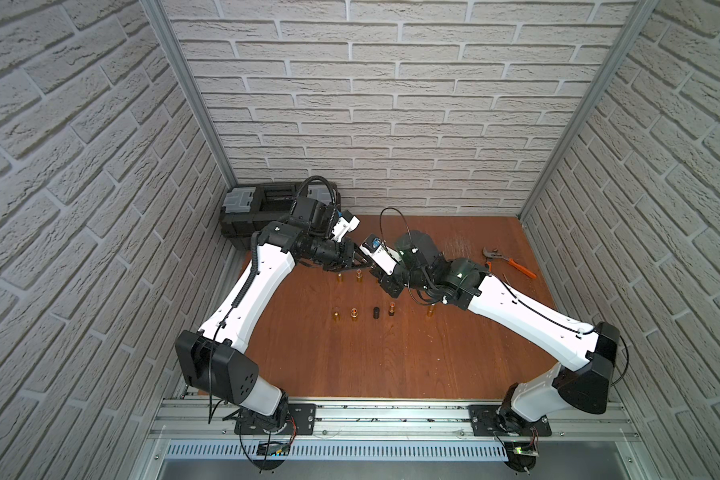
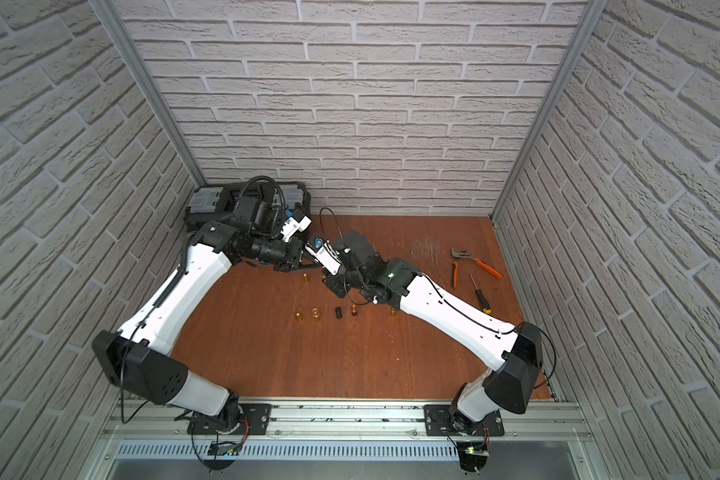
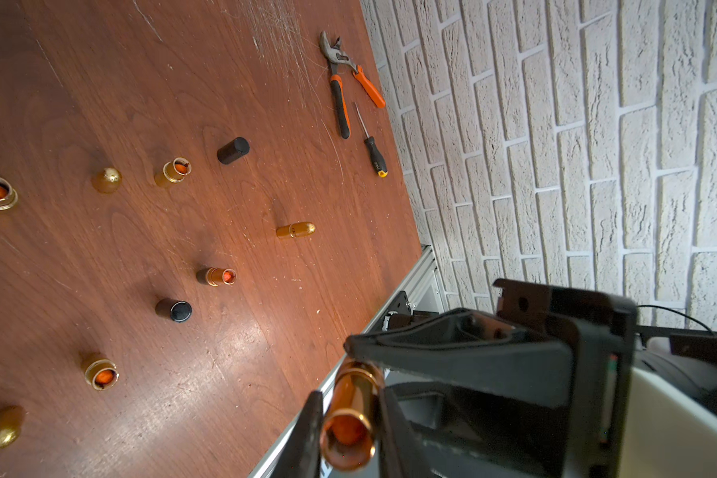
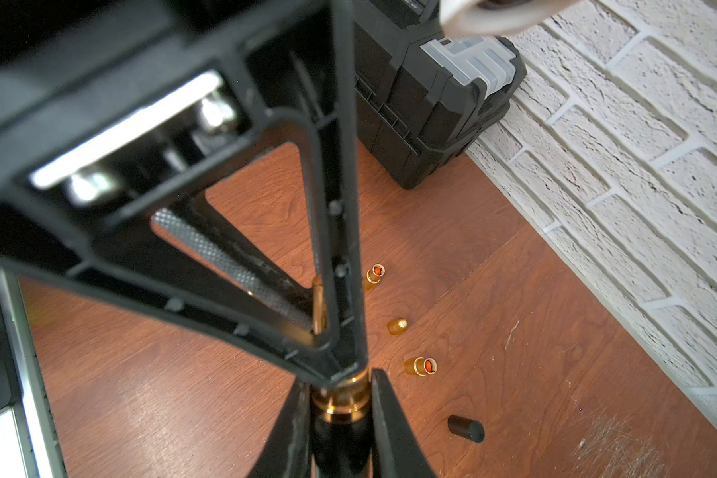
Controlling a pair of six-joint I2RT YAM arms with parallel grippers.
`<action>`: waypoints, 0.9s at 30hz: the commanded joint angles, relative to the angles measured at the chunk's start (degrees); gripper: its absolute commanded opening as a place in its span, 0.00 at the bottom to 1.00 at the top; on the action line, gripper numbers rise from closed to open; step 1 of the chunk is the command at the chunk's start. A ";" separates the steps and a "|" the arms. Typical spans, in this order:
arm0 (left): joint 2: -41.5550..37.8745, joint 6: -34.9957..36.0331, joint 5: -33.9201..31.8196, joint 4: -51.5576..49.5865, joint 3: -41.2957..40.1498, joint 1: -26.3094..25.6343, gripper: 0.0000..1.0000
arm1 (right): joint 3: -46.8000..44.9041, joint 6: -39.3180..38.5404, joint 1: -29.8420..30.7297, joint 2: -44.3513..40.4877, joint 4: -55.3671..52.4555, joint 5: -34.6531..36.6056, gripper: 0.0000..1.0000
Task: Open the lipstick cap
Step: Place the lipstick at the center of the board.
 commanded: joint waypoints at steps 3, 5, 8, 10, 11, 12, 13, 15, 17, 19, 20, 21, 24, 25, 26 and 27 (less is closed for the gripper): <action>0.10 -0.18 1.45 2.94 -0.32 0.09 0.20 | 0.80 -0.09 0.66 -0.38 2.76 -0.28 0.06; -0.15 -0.39 1.75 3.04 -0.15 0.17 0.19 | 0.78 -0.02 0.66 -0.47 2.63 0.04 0.06; -0.54 -1.24 2.88 4.06 -0.46 0.56 0.17 | 0.57 0.04 0.66 -0.56 2.83 0.49 0.10; -0.89 -1.91 3.51 4.83 -0.77 0.99 0.17 | 0.39 0.06 0.66 -0.56 2.87 0.64 0.13; -1.06 -2.25 3.78 5.17 -0.92 1.12 0.17 | 0.42 0.08 0.66 -0.56 2.94 0.75 0.14; -1.21 -2.56 4.10 5.53 -1.13 1.26 0.17 | 0.38 0.03 0.68 -0.63 2.94 0.78 0.17; -1.34 -3.01 4.30 5.90 -1.20 1.46 0.17 | 0.30 0.06 0.67 -0.67 3.02 1.01 0.20; -1.61 -3.38 4.43 6.37 -1.30 1.62 0.16 | 0.12 0.06 0.66 -0.90 3.20 1.28 0.24; -1.69 -3.62 4.51 6.55 -1.37 1.83 0.16 | -0.08 -0.09 0.66 -1.17 3.30 1.46 0.27; -1.65 -3.70 4.55 6.55 -1.36 1.99 0.16 | -0.29 -0.18 0.69 -1.39 3.21 1.40 0.29; -1.56 -3.71 4.51 6.55 -1.37 2.25 0.16 | -0.38 -0.25 0.66 -1.67 3.25 1.28 0.30; -1.55 -3.66 4.47 6.61 -1.46 2.37 0.16 | -0.72 -0.34 0.68 -2.07 3.45 1.49 0.31; -1.28 -3.40 3.59 6.53 -1.51 3.18 0.16 | -1.46 -1.41 0.66 -3.67 3.78 3.60 0.33; -0.99 -3.16 2.63 6.33 -1.25 3.33 0.16 | -1.26 -1.79 0.66 -4.23 3.36 5.03 0.34; -0.65 -2.78 1.17 5.94 -0.76 3.39 0.16 | -1.18 -2.20 0.71 -4.60 2.85 6.64 0.34; -0.03 -1.94 -1.37 5.04 0.18 3.29 0.16 | -1.03 -2.61 0.66 -5.25 2.29 8.42 0.34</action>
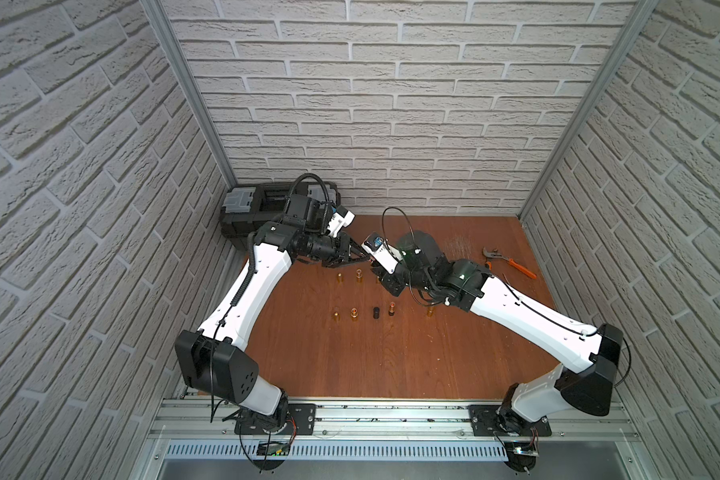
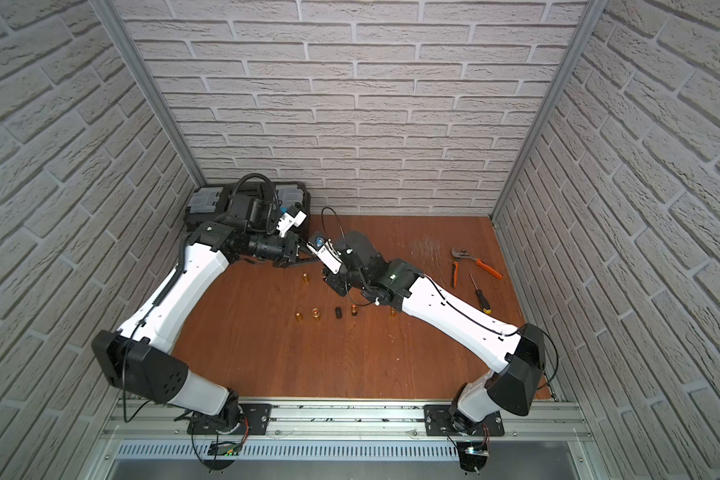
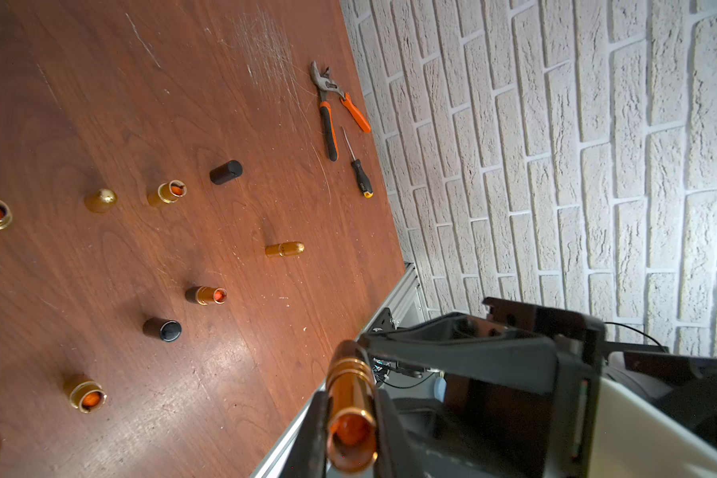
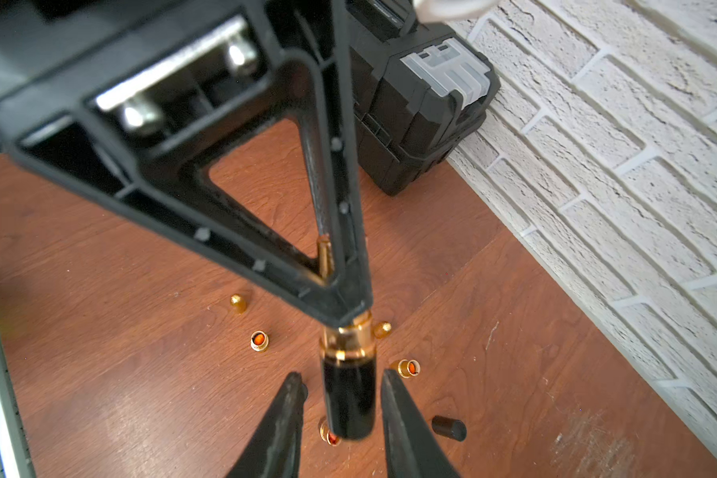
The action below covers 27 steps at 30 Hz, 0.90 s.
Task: Open the lipstick cap
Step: Place the lipstick at the center of the board.
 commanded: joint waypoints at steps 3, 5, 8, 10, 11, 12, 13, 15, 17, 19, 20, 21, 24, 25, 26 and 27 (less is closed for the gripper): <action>2.20 2.86 -10.90 -0.50 3.92 -0.50 0.18 | -0.76 -1.74 0.42 -6.44 0.02 8.90 0.35; 3.81 2.75 -14.50 2.03 4.50 -1.83 0.17 | -1.68 -1.45 0.42 -8.81 -0.03 10.09 0.35; 7.65 4.13 -21.16 4.76 7.55 -6.33 0.17 | -3.94 -0.58 0.42 -12.94 0.60 12.75 0.35; 12.16 6.64 -27.89 3.22 12.71 -10.91 0.17 | -5.10 -0.50 0.42 -15.61 0.59 15.06 0.36; 14.29 7.73 -30.24 2.75 14.95 -12.73 0.17 | -5.41 -0.48 0.47 -16.67 0.36 16.18 0.36; 16.69 8.66 -32.50 2.43 17.56 -14.81 0.17 | -5.84 -0.54 0.42 -17.88 -0.01 17.37 0.36; 19.25 9.35 -34.13 2.19 20.10 -16.47 0.17 | -6.24 -1.00 0.42 -19.09 -0.25 18.33 0.36; 23.87 10.44 -36.77 1.74 24.66 -19.17 0.17 | -6.84 -1.82 0.42 -21.64 -0.70 20.01 0.36; 28.54 11.30 -39.20 1.51 28.80 -21.20 0.17 | -7.01 -2.33 0.47 -24.28 -1.40 21.19 0.36; 33.09 12.51 -41.53 1.30 33.05 -23.30 0.17 | -7.43 -2.51 0.42 -27.04 -1.80 21.81 0.37; 35.01 13.09 -42.63 1.09 34.90 -24.20 0.16 | -7.72 -2.56 0.42 -28.23 -1.94 21.94 0.37; 37.21 13.87 -44.11 0.91 37.33 -25.31 0.16 | -8.03 -2.70 0.42 -29.46 -2.08 22.09 0.38; 43.16 16.37 -47.58 0.43 43.87 -28.47 0.16 | -9.11 -2.76 0.42 -32.39 -2.48 22.87 0.39; 45.14 17.19 -48.15 0.36 45.98 -29.47 0.16 | -9.33 -2.83 0.44 -33.08 -2.70 23.24 0.39; 46.64 17.69 -48.53 0.19 47.67 -30.16 0.16 | -9.40 -2.85 0.42 -33.56 -2.92 23.47 0.39; 48.38 18.03 -48.84 -0.06 49.58 -30.77 0.16 | -9.59 -2.89 0.42 -34.11 -3.07 23.79 0.39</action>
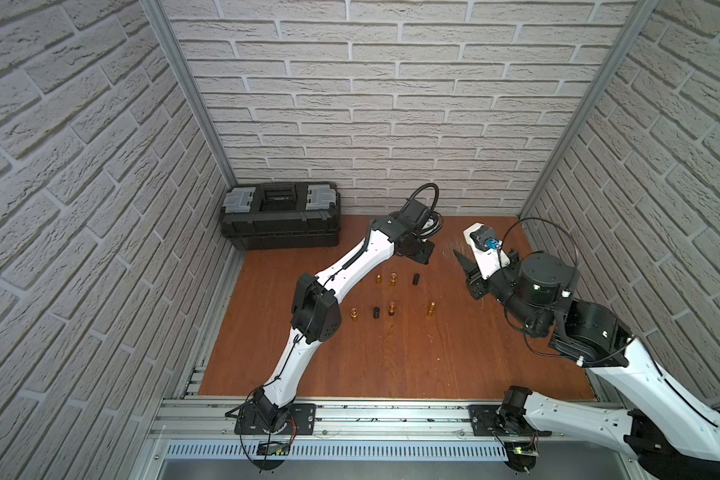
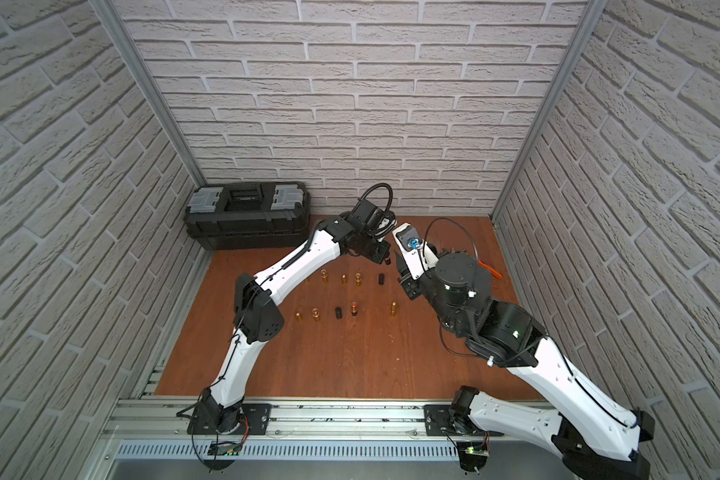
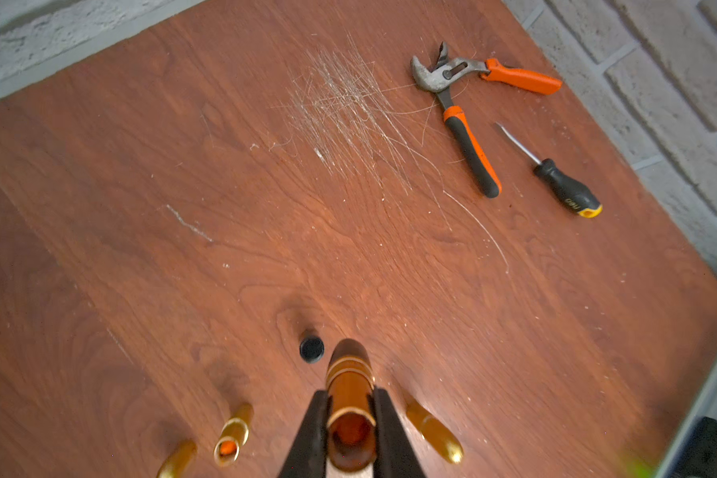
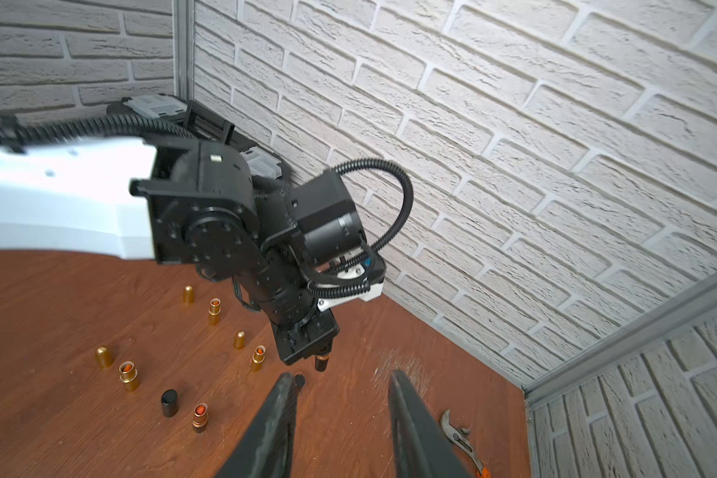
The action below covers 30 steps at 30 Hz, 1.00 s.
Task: Open the lipstick cap
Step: Place the lipstick at the center of the board.
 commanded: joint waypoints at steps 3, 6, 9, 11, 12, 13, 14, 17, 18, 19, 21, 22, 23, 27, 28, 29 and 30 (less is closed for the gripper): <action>6.88 4.26 -4.97 -1.82 8.96 -3.06 0.16 | -1.38 -0.89 0.31 -1.66 -0.35 2.47 0.39; 9.15 4.08 -5.33 -1.77 9.86 -3.58 0.16 | -1.73 -0.87 0.31 -2.01 -0.42 2.70 0.39; 10.15 4.50 -6.67 -0.77 8.50 -4.38 0.16 | -2.38 -0.99 0.31 -2.06 0.14 2.74 0.40; 10.55 4.87 -7.66 -0.33 7.73 -4.81 0.16 | -2.65 -0.97 0.31 -1.81 0.25 2.70 0.39; 10.81 4.88 -7.74 0.14 7.26 -4.98 0.16 | -2.89 -0.98 0.31 -1.55 0.25 2.71 0.40; 10.81 4.87 -7.69 0.71 6.43 -5.14 0.16 | -3.16 -0.89 0.32 -1.32 0.33 2.80 0.40; 10.73 4.88 -7.77 1.42 5.74 -5.22 0.16 | -3.42 -0.90 0.31 -1.23 0.42 2.88 0.39; 10.86 4.96 -8.35 3.14 3.94 -5.48 0.16 | -4.10 -0.46 0.31 -1.16 0.75 3.10 0.40; 11.13 5.03 -8.40 3.37 3.86 -5.53 0.17 | -4.34 -0.32 0.31 -1.23 0.94 3.15 0.40; 11.54 5.23 -8.54 3.55 4.02 -5.48 0.17 | -4.50 -0.25 0.31 -1.35 1.12 3.23 0.40; 12.23 5.45 -8.83 3.59 4.11 -5.46 0.17 | -4.77 -0.26 0.30 -1.44 1.30 3.31 0.40; 12.57 5.58 -8.89 3.58 4.22 -5.48 0.17 | -4.81 -0.24 0.36 -1.44 1.30 3.39 0.40; 12.89 5.56 -9.04 3.57 4.22 -5.50 0.17 | -4.81 -0.27 0.31 -1.42 1.30 3.50 0.40; 13.58 5.49 -9.21 3.69 4.16 -5.50 0.17 | -4.89 -0.22 0.31 -1.19 1.13 3.67 0.40; 13.67 5.47 -9.24 3.95 4.10 -5.51 0.17 | -4.96 -0.15 0.31 -1.10 1.13 3.69 0.40; 13.87 5.48 -9.26 4.08 4.04 -5.47 0.17 | -4.94 -0.22 0.31 -1.00 1.13 3.67 0.40; 14.16 5.34 -9.27 4.12 4.10 -5.51 0.17 | -4.94 -0.09 0.31 -0.92 1.13 3.67 0.40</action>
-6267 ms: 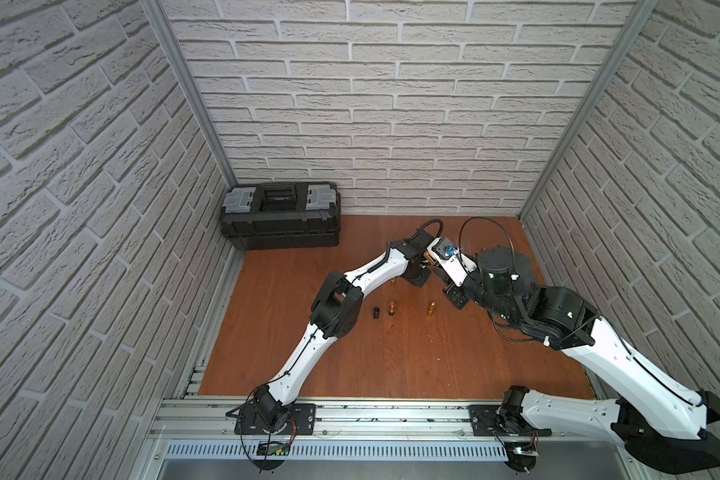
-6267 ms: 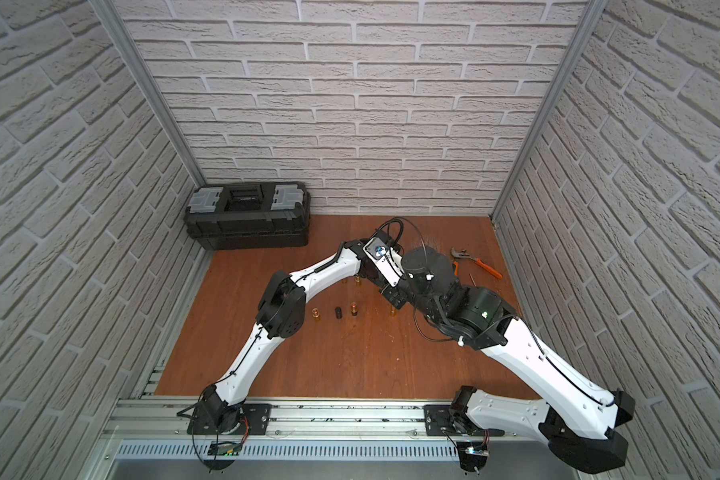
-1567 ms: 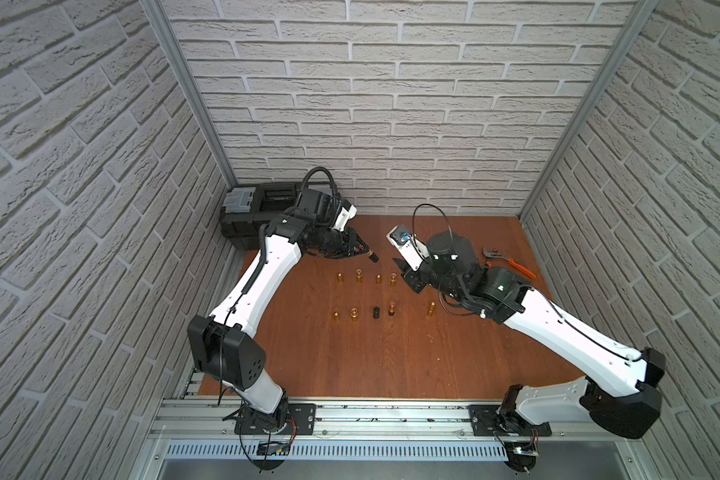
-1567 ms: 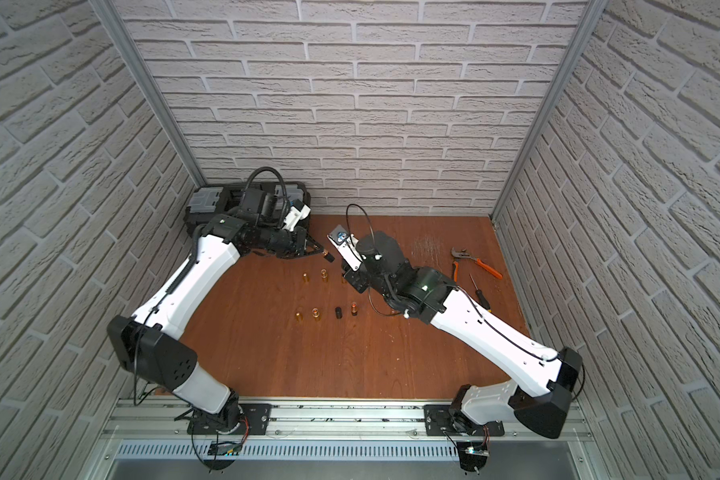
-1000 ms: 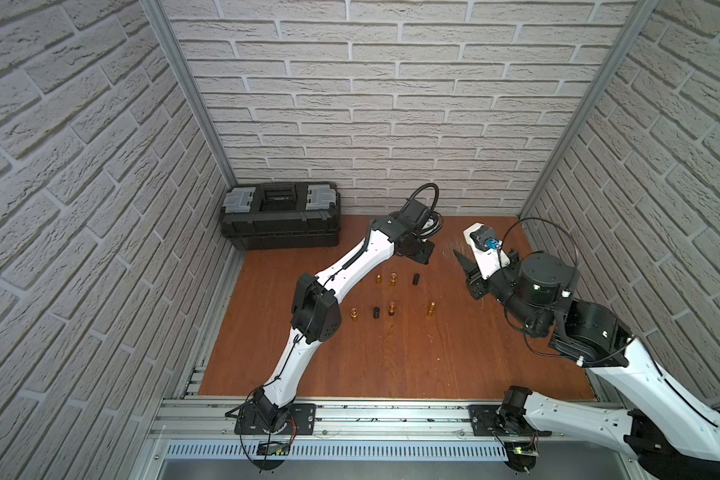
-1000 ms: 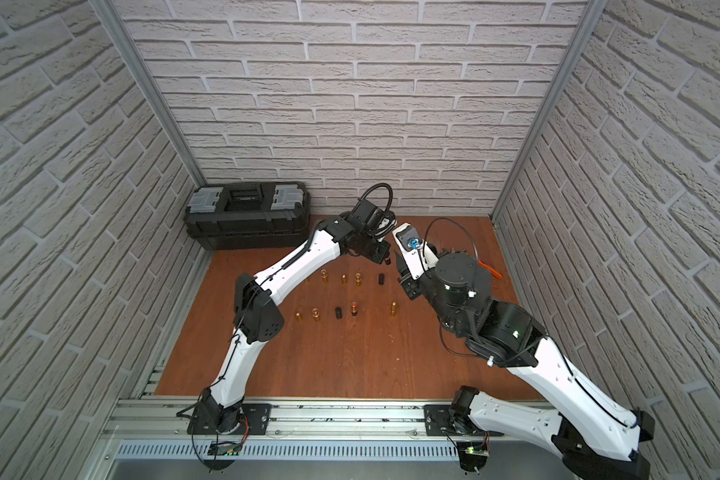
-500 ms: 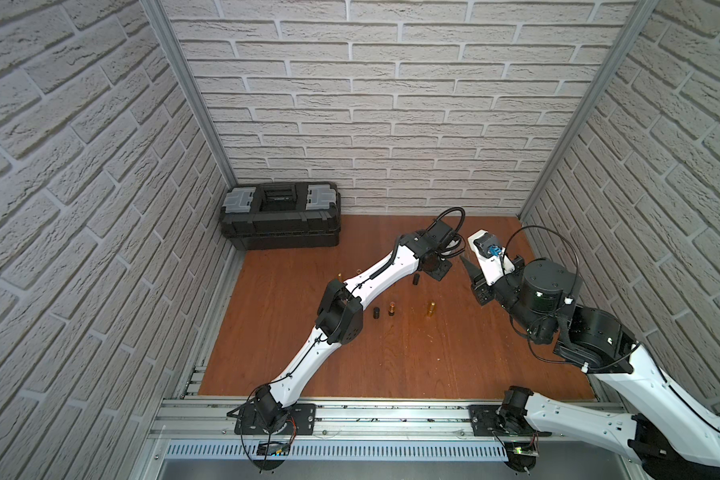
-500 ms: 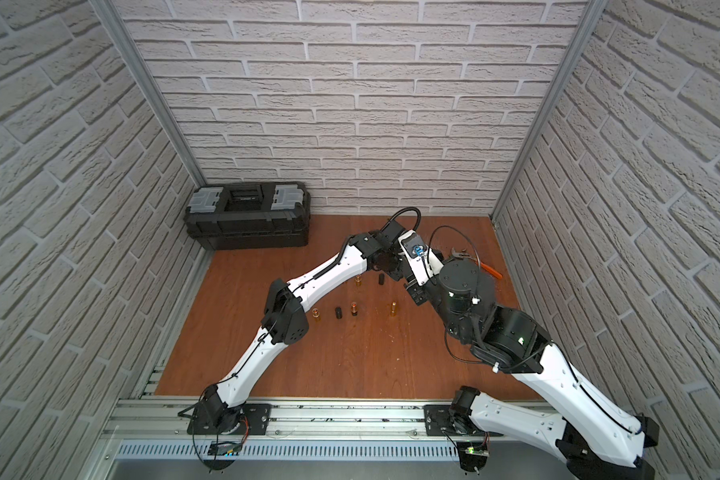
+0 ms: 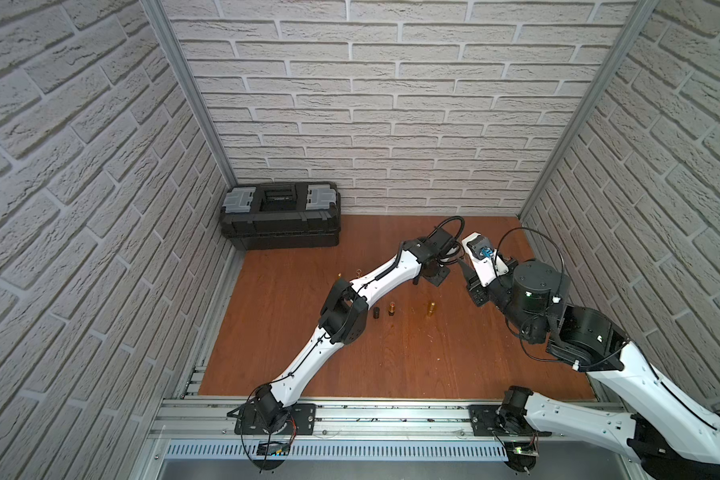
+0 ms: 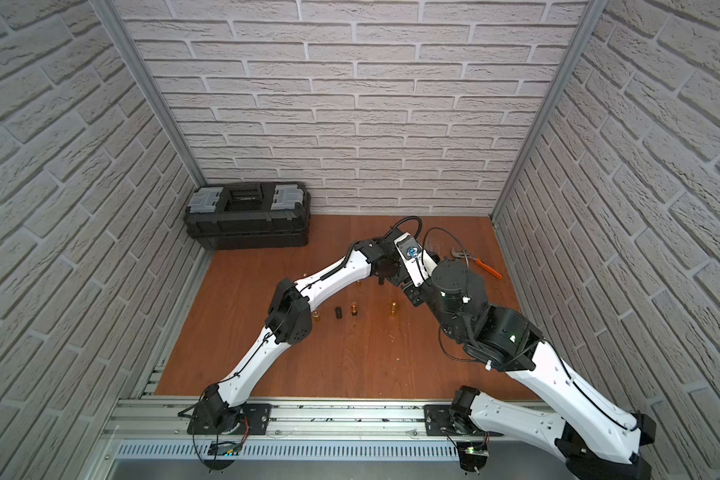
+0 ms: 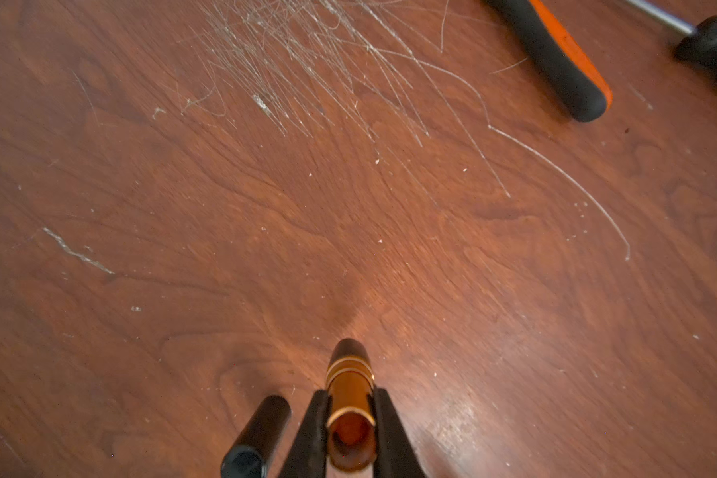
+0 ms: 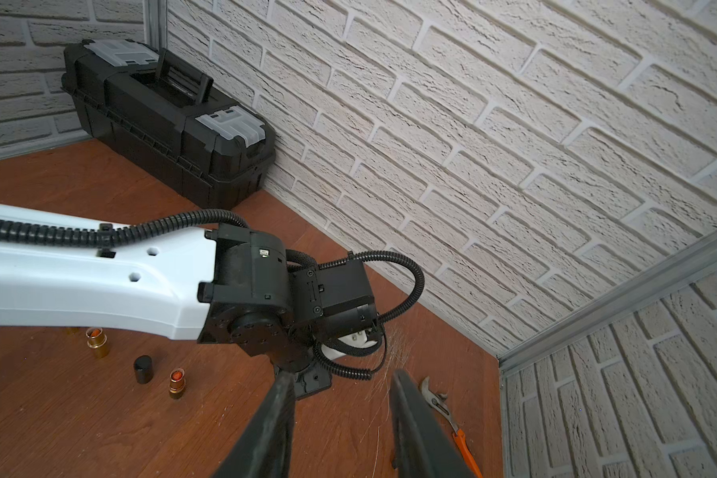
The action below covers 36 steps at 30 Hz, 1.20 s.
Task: Open the lipstick cap
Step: Place the lipstick at the center of the board, then pick up the lipstick at the center of the board.
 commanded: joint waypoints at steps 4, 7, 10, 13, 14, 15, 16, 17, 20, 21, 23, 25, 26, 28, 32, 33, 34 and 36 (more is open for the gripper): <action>1.65 0.73 -0.38 2.10 -0.66 -0.27 0.17 | -0.44 0.73 0.31 0.17 2.24 1.04 0.40; 2.18 0.74 -0.35 2.02 -0.52 -0.13 0.18 | -0.52 0.72 0.31 0.16 1.93 1.12 0.40; 2.89 0.62 0.01 1.31 -0.18 -0.15 0.20 | -0.64 0.92 0.32 0.16 1.87 1.22 0.40; 3.28 0.57 0.11 0.98 -0.17 -0.15 0.23 | -1.00 1.27 0.31 -0.10 2.34 1.14 0.40; 3.40 0.51 0.07 0.92 -0.18 -0.14 0.24 | -1.11 1.34 0.36 -0.19 2.57 1.06 0.40; 3.48 0.48 0.12 0.91 -0.18 -0.09 0.24 | -1.14 1.37 0.31 -0.28 2.76 1.07 0.40; 3.48 0.48 0.05 0.94 -0.21 -0.09 0.24 | -1.14 1.40 0.31 -0.25 2.93 0.90 0.40; 3.46 0.41 0.12 1.03 -0.17 -0.02 0.24 | -1.14 1.43 0.31 -0.26 3.03 0.87 0.40; 3.50 0.22 0.31 0.93 0.00 0.05 0.27 | -0.96 1.42 0.31 -0.02 2.78 0.87 0.40; 3.42 0.22 0.39 0.88 0.18 0.13 0.29 | -0.89 1.44 0.30 0.06 2.60 0.87 0.40; 3.00 0.29 0.26 0.37 0.72 0.20 0.33 | -0.95 1.66 0.31 -0.07 2.67 0.96 0.40; 2.31 0.36 0.30 -1.16 2.00 0.26 0.37 | -1.16 1.84 0.31 -0.34 2.85 0.96 0.40; 1.67 0.48 0.30 -1.62 2.28 0.21 0.39 | -1.29 1.91 0.31 -0.41 2.92 0.96 0.40; -0.18 0.48 0.30 -2.38 2.28 0.27 0.43 | -1.38 1.95 0.31 -0.54 2.86 1.00 0.40; -3.73 -0.46 1.51 -4.83 2.31 0.70 0.49 | -1.49 2.01 0.31 -0.77 2.68 1.06 0.40; -4.70 -0.98 2.76 -5.91 2.25 1.03 0.50 | -1.55 1.98 0.31 -0.88 2.61 1.09 0.40; -5.55 -1.34 4.47 -7.07 2.29 1.23 0.50 | -1.43 2.02 0.33 -0.97 2.62 1.09 0.40; -6.93 -1.91 6.53 -9.74 2.32 1.55 0.50 | -1.16 2.10 0.29 -1.07 2.38 1.02 0.40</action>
